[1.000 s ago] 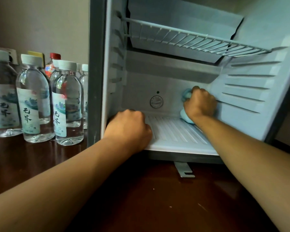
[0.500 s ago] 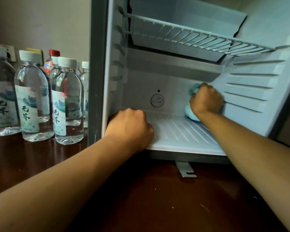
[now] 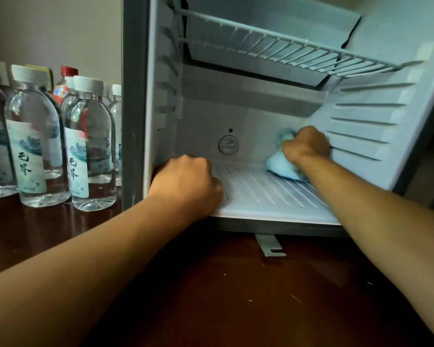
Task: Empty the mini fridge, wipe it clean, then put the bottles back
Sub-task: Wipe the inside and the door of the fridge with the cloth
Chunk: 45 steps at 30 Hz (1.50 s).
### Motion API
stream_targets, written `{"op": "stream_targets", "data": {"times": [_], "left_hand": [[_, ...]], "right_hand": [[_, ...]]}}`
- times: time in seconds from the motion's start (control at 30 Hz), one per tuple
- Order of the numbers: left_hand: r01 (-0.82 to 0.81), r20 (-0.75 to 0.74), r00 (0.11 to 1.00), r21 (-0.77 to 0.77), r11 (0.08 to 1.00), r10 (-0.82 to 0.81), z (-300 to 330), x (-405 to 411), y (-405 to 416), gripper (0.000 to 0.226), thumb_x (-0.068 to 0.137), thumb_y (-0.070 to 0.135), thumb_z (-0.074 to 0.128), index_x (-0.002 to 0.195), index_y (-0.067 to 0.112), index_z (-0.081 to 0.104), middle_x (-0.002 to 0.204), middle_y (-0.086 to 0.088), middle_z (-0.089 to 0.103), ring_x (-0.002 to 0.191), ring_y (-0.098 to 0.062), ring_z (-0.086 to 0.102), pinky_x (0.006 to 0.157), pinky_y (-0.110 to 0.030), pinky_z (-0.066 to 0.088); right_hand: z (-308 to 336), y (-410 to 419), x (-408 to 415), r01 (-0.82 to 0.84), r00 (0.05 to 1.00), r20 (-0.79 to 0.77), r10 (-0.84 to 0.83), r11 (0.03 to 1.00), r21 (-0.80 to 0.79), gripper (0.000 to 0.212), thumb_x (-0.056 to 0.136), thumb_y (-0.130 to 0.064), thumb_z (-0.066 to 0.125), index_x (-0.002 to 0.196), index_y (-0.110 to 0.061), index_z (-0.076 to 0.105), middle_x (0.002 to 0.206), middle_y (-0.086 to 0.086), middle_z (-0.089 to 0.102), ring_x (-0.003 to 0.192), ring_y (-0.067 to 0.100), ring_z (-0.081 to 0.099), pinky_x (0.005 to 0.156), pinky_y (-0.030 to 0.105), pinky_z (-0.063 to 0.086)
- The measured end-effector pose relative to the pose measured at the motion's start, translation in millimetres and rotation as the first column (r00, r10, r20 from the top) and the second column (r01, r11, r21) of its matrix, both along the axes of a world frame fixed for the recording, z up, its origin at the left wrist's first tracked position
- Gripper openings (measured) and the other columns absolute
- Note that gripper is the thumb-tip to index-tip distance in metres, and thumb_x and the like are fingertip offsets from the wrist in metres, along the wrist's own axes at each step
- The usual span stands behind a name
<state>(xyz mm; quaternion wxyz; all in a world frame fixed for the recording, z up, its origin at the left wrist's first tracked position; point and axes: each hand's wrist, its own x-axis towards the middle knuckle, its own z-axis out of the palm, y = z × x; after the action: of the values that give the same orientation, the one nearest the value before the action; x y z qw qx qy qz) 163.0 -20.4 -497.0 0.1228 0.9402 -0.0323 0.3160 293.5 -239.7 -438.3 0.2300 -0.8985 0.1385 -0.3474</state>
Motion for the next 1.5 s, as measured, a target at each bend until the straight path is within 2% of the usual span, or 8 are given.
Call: {"op": "stream_targets", "data": {"times": [0.13,0.23,0.5,0.73,1.0,1.17,1.3,1.5], "left_hand": [[-0.011,0.005,1.0,0.007,1.0,0.011,-0.8,1.4,0.5,0.023,0.088,0.036,0.048,0.076,0.019,0.056,0.069,0.002,0.044,0.052,-0.009,0.032,0.049,-0.026,0.024],[-0.015,0.014,1.0,0.009,1.0,0.015,-1.0,2.2,-0.9,0.023,0.087,0.037,0.048,0.077,0.018,0.058,0.073,0.0,0.048,0.051,-0.01,0.03,0.057,-0.029,0.03],[-0.021,-0.008,1.0,0.014,1.0,0.021,0.4,-1.6,0.0,0.021,0.088,0.036,0.049,0.078,0.019,0.055,0.078,-0.003,0.051,0.057,-0.018,0.034,0.063,-0.029,0.033],[-0.032,-0.015,0.999,0.017,0.999,0.033,0.5,-1.1,-2.5,0.025,0.088,0.036,0.048,0.086,0.017,0.063,0.094,-0.009,0.067,0.062,-0.021,0.04,0.064,-0.03,0.034],[-0.012,-0.028,1.0,0.007,1.0,0.012,2.2,-2.5,-3.3,0.021,0.089,0.038,0.048,0.079,0.02,0.055,0.093,-0.008,0.065,0.057,-0.017,0.035,0.063,-0.03,0.034],[-0.02,-0.029,0.999,0.022,1.0,0.021,0.9,-0.5,-2.6,0.032,0.089,0.04,0.048,0.093,0.015,0.067,0.1,-0.011,0.068,0.069,-0.023,0.042,0.065,-0.03,0.035],[-0.016,-0.04,0.999,0.012,1.0,0.016,1.0,-2.3,-2.1,0.031,0.089,0.038,0.049,0.094,0.014,0.067,0.102,-0.011,0.068,0.07,-0.023,0.042,0.066,-0.03,0.034],[0.01,-0.042,0.999,0.017,1.0,-0.01,2.2,-4.2,-2.6,0.026,0.09,0.038,0.048,0.087,0.017,0.063,0.098,-0.009,0.067,0.069,-0.024,0.047,0.066,-0.029,0.036]], "right_hand": [[15.7,5.2,1.4,0.024,0.988,0.148,-0.037,0.996,0.088,0.036,0.085,-0.026,0.067,0.117,-0.01,0.064,0.123,0.015,0.064,0.113,0.036,0.06,0.093,0.04,0.05],[14.9,9.9,4.0,-0.004,0.983,0.184,0.001,1.0,0.018,0.036,0.086,-0.024,0.064,0.12,-0.013,0.061,0.124,0.014,0.061,0.116,0.036,0.057,0.096,0.044,0.049],[-0.3,6.3,2.7,-0.024,1.0,0.0,0.025,0.993,-0.12,0.041,0.086,-0.025,0.063,0.123,-0.01,0.057,0.125,0.018,0.061,0.116,0.038,0.057,0.093,0.039,0.047],[-11.1,10.0,5.6,-0.031,0.992,-0.125,0.026,0.999,-0.039,0.051,0.089,-0.022,0.059,0.135,-0.008,0.041,0.135,0.016,0.053,0.123,0.036,0.052,0.093,0.037,0.045],[-12.7,59.7,5.7,-0.164,0.985,-0.052,0.166,0.986,0.032,0.045,0.089,-0.018,0.059,0.13,-0.008,0.044,0.132,0.016,0.053,0.121,0.038,0.052,0.096,0.039,0.044],[-13.0,75.1,3.6,-0.225,0.973,-0.049,0.223,0.974,-0.028,0.044,0.088,-0.02,0.061,0.129,-0.011,0.046,0.131,0.015,0.054,0.119,0.037,0.053,0.093,0.037,0.045],[-12.4,58.4,0.8,-0.188,0.982,-0.025,0.186,0.978,-0.096,0.038,0.086,-0.024,0.063,0.121,-0.013,0.054,0.123,0.016,0.06,0.112,0.039,0.057,0.085,0.036,0.047],[-13.3,23.8,-2.8,-0.039,0.999,0.007,0.039,0.998,-0.055,0.04,0.087,-0.02,0.062,0.123,-0.01,0.05,0.127,0.017,0.058,0.118,0.038,0.055,0.092,0.04,0.047]]}}
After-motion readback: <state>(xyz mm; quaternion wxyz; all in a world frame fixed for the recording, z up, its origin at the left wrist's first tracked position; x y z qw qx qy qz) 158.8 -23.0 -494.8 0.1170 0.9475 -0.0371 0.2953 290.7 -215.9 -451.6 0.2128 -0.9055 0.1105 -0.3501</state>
